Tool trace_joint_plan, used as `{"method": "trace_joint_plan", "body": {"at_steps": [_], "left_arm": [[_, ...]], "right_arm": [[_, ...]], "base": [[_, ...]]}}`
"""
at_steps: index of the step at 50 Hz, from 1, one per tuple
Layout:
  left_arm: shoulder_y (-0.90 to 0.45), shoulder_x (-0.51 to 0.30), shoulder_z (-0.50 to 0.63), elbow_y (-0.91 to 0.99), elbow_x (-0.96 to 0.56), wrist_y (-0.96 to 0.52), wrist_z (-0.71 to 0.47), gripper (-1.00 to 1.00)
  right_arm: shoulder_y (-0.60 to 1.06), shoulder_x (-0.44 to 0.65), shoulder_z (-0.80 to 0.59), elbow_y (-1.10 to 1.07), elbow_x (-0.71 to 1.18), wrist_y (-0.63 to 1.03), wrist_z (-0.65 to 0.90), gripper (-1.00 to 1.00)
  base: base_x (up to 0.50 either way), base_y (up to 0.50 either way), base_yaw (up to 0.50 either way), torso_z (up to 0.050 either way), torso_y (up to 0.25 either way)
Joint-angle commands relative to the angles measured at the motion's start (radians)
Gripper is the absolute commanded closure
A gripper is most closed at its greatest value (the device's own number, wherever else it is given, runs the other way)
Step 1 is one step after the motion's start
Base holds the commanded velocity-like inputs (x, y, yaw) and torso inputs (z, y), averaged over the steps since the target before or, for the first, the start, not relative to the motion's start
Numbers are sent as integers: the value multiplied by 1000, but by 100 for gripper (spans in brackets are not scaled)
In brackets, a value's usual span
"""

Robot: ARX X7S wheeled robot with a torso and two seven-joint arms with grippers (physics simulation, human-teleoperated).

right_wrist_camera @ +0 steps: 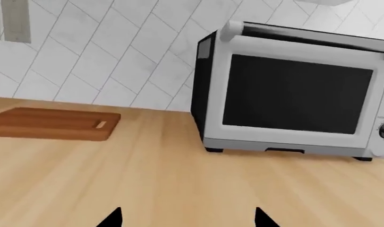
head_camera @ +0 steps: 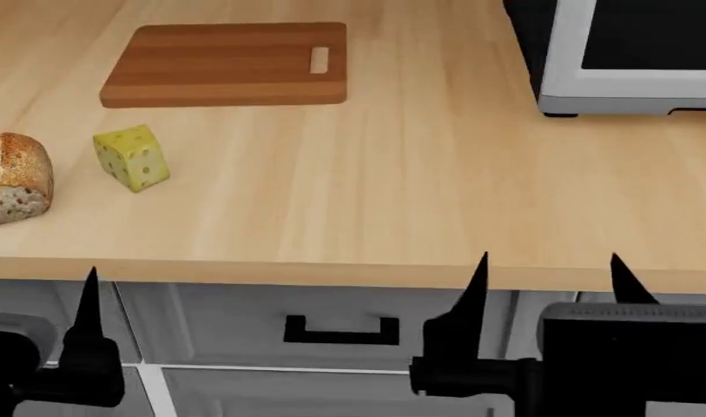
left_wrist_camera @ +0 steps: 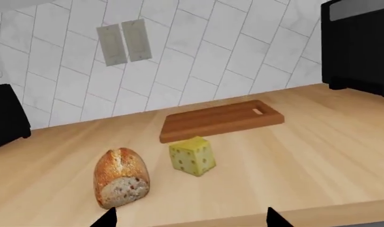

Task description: Place the bread and cheese on the cutting board.

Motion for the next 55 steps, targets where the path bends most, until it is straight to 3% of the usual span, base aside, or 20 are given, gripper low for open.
{"method": "trace_joint_plan", "body": {"at_steps": [1,14,28,35,48,52,55], "left_arm": [[-20,8,-25,66,-11,-83,24,-100],[-50,-13,-11,134,-11,-166,22,-100],[-74,-17,16,173,-10,-233,9,-100],[-70,-18,33,159,-8,-216,-4,-100],[-123,-23,47,239,1,-330,-17,-100],[-124,-22,47,240,40,-331,4,-100],[-131,16,67,241,165,-336,94,-100]], "right_arm": [[48,-27,28,-90,21,131,-9,-100],[44,5,-24,-107,8,147,10,-100],[41,10,-6,-124,25,131,4,-100],[30,10,-26,-107,36,108,-3,-100],[39,17,-22,-145,55,144,-3,-100],[51,16,-28,-163,63,170,-1,-100],[49,18,-29,-158,65,164,-1,-100]], "base": [[0,0,0,0,0],[135,136,0,0,0],[433,332,0,0,0],[500,35,0,0,0],[500,18,0,0,0],[500,17,0,0,4],[500,21,0,0,0]]}}
